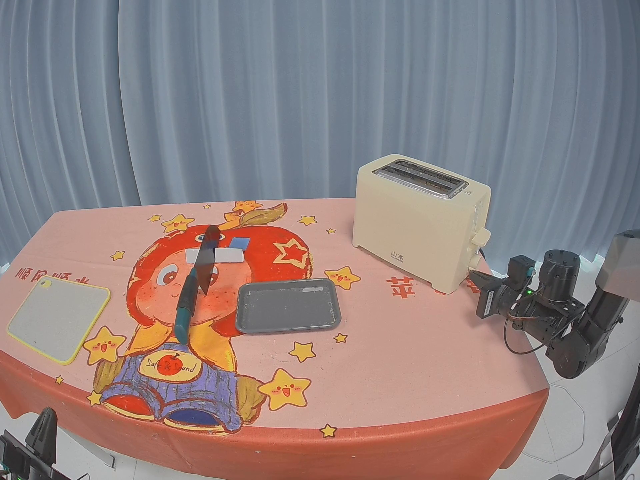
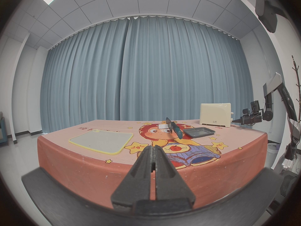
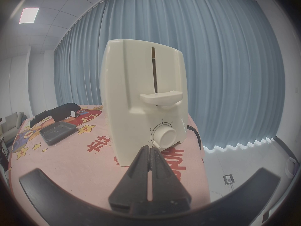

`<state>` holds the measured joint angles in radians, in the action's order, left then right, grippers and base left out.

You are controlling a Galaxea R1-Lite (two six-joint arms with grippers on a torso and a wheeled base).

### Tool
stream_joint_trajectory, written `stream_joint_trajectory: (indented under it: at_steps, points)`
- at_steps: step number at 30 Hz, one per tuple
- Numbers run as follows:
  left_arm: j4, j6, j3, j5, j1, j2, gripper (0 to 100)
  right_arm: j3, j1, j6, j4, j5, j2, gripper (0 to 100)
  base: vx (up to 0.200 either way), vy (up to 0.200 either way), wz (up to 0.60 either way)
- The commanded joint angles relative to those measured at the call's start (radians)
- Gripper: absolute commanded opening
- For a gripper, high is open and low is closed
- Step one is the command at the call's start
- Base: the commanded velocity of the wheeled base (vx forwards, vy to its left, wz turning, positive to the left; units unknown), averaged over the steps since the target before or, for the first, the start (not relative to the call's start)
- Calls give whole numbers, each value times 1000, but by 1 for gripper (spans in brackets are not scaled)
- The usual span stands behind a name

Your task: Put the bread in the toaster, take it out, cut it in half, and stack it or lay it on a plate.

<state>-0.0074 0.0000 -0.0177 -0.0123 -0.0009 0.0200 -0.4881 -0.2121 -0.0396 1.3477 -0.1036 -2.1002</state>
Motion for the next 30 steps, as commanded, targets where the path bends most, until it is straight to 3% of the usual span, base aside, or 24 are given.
stream_joint_trajectory:
  at_steps: [1,30]
  points:
    - [0,0,18,0,-1,0,0,0,-1,0,-1,-1,-1,0,0,0,0]
    - [0,0,18,0,-1,0,0,3,-6,0,1,-1,-7,0,0,0,0]
